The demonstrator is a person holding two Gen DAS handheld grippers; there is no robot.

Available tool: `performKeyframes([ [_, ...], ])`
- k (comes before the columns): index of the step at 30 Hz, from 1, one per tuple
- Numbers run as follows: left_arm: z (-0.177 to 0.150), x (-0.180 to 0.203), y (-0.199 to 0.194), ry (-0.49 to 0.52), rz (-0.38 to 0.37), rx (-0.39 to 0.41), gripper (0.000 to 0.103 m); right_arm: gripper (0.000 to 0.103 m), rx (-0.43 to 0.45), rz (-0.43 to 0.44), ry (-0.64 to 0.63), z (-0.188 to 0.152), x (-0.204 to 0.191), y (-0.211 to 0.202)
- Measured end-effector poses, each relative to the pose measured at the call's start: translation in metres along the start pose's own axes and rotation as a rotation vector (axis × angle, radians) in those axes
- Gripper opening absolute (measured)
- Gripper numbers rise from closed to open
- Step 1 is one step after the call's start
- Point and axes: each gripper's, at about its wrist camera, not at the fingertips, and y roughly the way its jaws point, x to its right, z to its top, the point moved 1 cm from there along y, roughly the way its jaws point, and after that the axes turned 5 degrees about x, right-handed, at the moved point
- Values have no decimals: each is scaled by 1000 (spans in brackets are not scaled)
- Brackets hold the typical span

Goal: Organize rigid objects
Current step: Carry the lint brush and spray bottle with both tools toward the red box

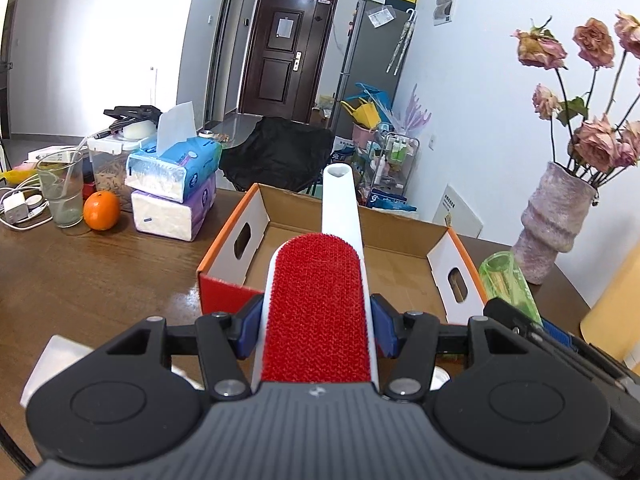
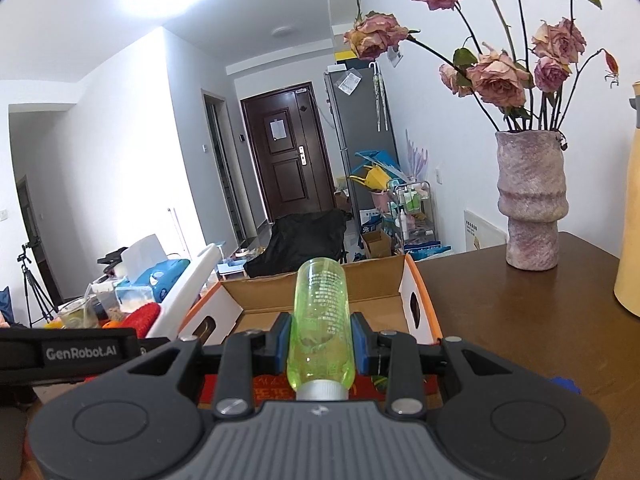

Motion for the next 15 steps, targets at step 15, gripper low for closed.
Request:
performKeyframes([
  [15, 16, 2, 47, 2, 31, -4, 57, 30, -16, 2, -22, 5, 4, 50],
])
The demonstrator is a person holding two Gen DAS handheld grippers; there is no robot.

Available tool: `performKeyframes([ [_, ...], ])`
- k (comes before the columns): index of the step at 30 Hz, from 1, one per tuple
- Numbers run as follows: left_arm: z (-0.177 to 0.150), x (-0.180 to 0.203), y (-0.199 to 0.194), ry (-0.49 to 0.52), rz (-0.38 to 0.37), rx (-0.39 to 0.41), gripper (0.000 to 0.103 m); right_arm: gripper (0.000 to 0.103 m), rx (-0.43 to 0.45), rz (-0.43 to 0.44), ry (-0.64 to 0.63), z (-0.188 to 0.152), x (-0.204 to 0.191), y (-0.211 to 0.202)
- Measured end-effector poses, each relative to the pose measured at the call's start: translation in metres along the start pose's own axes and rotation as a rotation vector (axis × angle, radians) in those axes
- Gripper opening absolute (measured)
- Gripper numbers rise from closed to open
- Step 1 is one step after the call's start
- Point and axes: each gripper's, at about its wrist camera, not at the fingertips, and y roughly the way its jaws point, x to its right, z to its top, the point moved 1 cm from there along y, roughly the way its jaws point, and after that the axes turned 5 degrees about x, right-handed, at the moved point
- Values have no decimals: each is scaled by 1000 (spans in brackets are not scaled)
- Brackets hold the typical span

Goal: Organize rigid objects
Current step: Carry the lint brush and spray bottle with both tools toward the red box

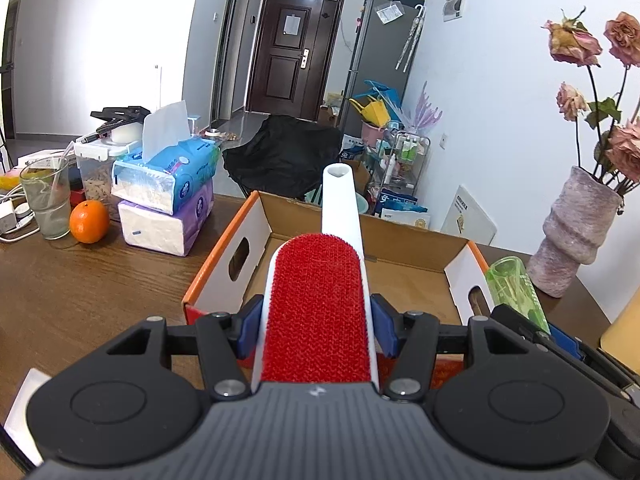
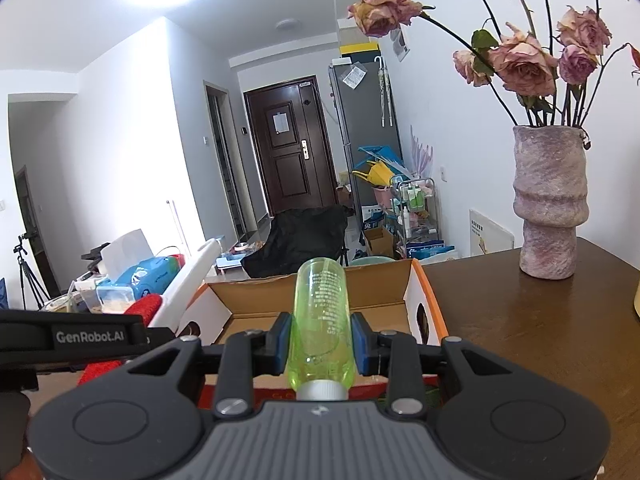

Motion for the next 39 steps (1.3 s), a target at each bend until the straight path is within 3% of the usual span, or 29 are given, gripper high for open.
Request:
performKeyframes([
  [22, 34, 7, 71, 27, 27, 22, 57, 30, -9, -26, -7, 14, 5, 70],
  [39, 44, 0, 132, 62, 105, -8, 57, 30, -54, -61, -41, 11, 1, 116],
])
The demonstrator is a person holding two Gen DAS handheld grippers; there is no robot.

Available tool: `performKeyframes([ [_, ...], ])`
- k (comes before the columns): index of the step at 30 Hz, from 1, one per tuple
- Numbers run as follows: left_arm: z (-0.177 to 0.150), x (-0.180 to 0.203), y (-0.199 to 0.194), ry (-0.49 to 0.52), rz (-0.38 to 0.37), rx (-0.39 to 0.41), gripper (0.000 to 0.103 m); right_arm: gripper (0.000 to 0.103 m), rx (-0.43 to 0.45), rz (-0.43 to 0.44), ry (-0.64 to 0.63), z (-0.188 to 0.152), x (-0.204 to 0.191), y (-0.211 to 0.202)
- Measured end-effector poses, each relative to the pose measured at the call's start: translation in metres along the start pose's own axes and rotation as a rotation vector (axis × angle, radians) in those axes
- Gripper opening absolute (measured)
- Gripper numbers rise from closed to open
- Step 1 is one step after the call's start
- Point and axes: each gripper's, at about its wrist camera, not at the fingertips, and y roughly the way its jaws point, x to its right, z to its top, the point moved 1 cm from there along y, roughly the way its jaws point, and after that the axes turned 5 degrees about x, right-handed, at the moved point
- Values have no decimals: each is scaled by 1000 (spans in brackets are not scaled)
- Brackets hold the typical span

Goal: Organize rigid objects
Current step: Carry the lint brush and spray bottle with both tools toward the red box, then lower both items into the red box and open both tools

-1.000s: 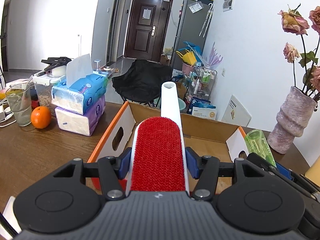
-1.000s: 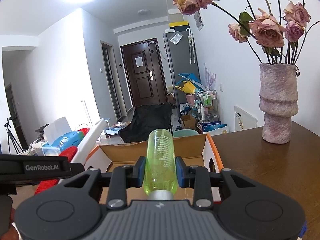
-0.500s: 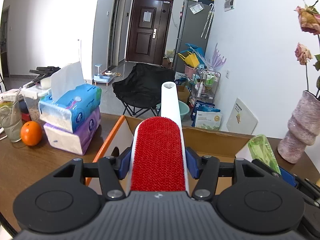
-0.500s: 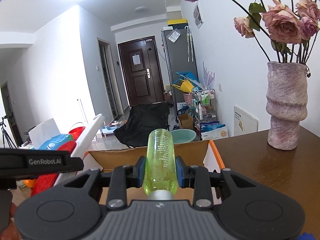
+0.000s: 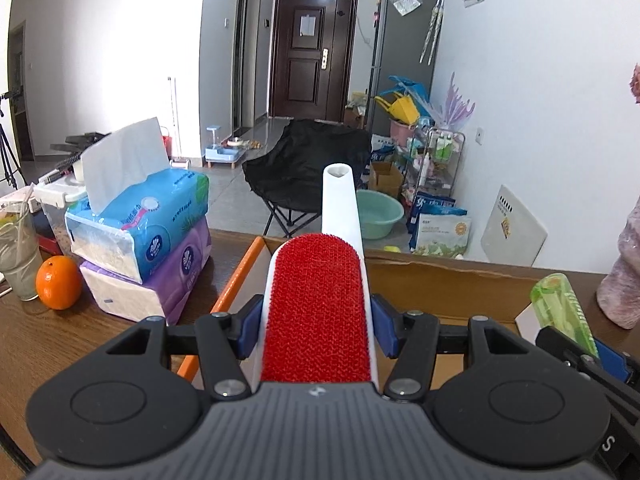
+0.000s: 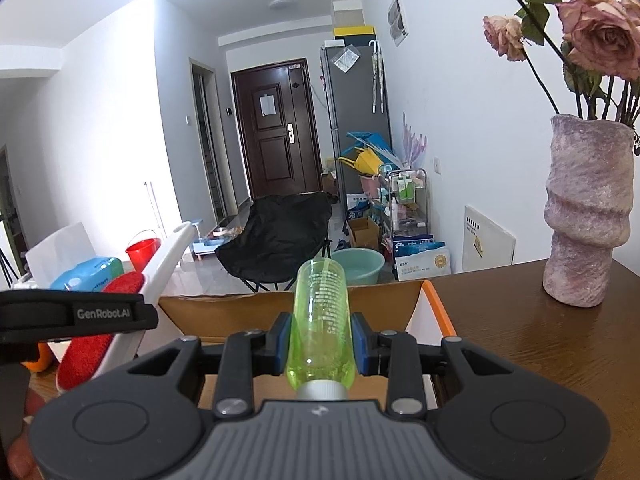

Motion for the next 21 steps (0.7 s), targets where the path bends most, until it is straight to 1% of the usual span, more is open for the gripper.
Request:
performKeyframes([
  [1, 0, -2, 1, -6, 3, -8, 60, 30, -6, -3, -3, -1, 0, 1],
  [2, 0, -3, 1, -9, 6, 0, 64, 30, -18, -7, -6, -2, 1, 3],
  [3, 0, -4, 0, -6, 7, 8, 83, 31, -29, -13, -7, -3, 3, 5],
  [4, 1, -5, -3, -6, 12, 18, 99, 33, -36, -25, -6, -2, 5, 7],
  [5, 1, -6, -5, -7, 24, 36, 102, 49, -36, -44, -6, -2, 7, 8],
  [6, 2, -6, -8, -2, 33, 48, 103, 73, -43, -60, -7, -2, 8, 9],
  [8, 3, -9, -9, -8, 32, 36, 103, 91, -36, -89, -4, -1, 11, 6],
  [10, 3, -13, -8, -24, 28, 22, 103, 90, -26, -109, -11, 2, 12, 4],
  [14, 3, -17, -9, -27, 36, 12, 103, 99, -32, -104, -9, 4, 14, 2],
  [21, 1, -15, -16, -12, 29, 5, 103, 103, -43, -88, -28, 4, 10, 0],
])
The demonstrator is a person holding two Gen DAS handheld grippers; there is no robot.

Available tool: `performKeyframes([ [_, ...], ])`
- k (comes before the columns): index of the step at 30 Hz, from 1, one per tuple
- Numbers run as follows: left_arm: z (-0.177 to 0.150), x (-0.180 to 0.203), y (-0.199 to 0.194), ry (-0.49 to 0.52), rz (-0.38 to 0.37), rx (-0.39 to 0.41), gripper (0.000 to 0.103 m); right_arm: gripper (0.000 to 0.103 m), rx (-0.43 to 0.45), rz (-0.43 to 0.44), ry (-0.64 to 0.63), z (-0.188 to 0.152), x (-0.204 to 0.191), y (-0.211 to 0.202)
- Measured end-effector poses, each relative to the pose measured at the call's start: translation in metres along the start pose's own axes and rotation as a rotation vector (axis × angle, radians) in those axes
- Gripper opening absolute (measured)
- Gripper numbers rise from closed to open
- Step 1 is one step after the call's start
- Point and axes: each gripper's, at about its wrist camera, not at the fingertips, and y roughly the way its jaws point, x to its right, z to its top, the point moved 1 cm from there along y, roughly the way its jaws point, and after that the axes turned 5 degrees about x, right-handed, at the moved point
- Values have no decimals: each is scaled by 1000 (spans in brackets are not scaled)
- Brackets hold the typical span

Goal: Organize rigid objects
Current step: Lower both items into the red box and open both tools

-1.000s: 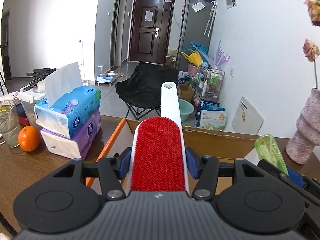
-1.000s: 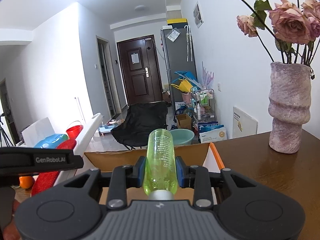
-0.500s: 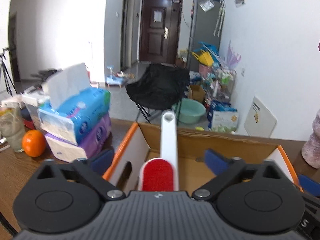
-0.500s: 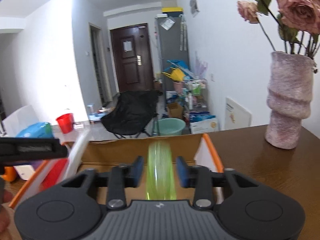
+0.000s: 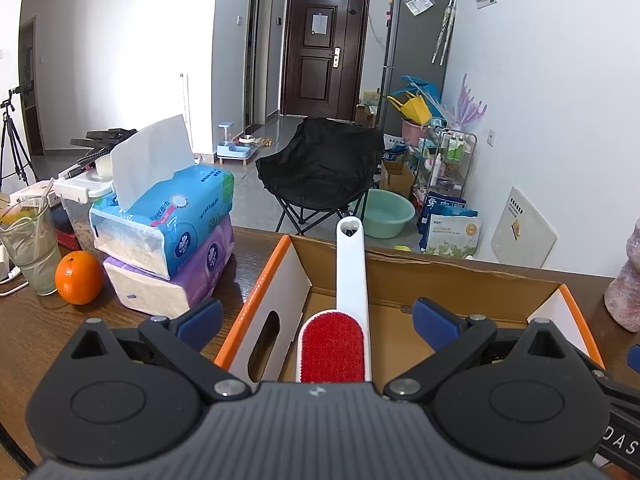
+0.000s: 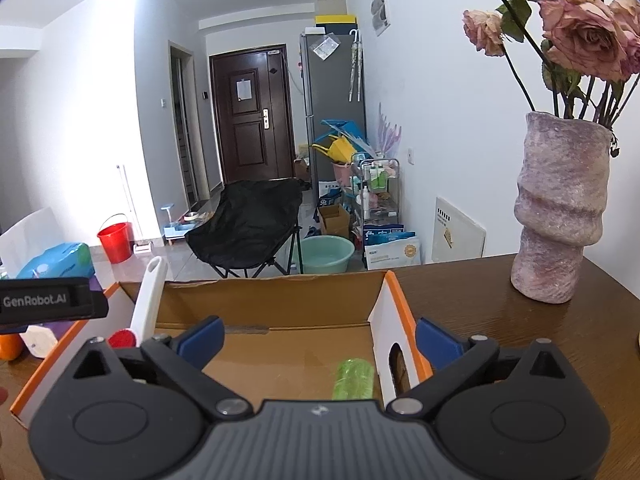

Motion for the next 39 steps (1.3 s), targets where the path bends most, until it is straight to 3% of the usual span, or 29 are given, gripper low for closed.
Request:
performKeyframes([
  [13, -7, -3, -30, 29, -27, 6, 103, 103, -4, 32, -41, -2, -4, -26],
  [39, -50, -36, -132, 60, -56, 10, 103, 103, 22, 43, -82, -33, 11, -127],
])
